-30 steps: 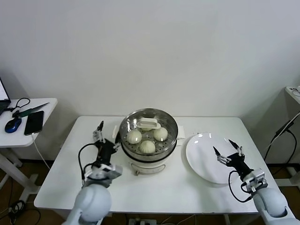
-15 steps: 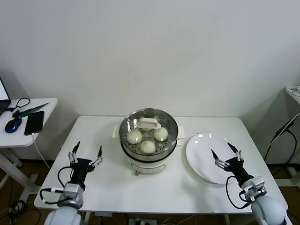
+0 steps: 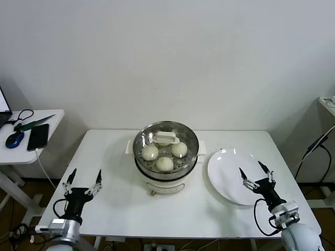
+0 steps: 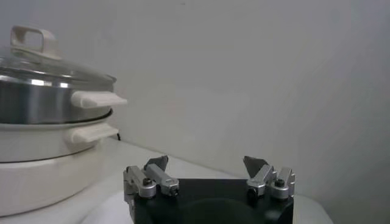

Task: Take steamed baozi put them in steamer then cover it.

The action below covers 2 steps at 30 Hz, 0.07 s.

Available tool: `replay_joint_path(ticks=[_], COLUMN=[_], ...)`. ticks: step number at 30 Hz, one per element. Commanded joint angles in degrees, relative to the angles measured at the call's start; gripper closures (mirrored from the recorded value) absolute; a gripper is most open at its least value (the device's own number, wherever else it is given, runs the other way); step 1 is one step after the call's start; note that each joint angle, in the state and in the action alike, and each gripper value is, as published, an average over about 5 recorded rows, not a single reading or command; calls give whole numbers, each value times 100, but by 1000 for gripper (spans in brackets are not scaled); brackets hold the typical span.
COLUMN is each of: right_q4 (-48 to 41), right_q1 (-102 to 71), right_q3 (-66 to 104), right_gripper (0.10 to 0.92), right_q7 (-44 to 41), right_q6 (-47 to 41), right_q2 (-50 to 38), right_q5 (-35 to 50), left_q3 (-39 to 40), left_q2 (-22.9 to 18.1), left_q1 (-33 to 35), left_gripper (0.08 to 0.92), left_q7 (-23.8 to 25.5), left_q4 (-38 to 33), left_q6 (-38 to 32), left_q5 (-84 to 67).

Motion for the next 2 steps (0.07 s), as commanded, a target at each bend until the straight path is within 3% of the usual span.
replay_joint_path(ticks=[1, 2], right_q4=[41, 43], right_q1=[-79, -85], right_q3=[-28, -28], right_gripper=[203, 203], right_q7=[72, 71], right_q6=[42, 43], right_q2=[58, 64], right_q5=[67, 67], left_q3=[-308, -314], left_q2=[-66, -73], left_q1=[286, 301], left_gripper=[177, 177], left_q7=[190, 191], left_q4=[-51, -72], left_q6=[-236, -236], left_q5=[-409, -409])
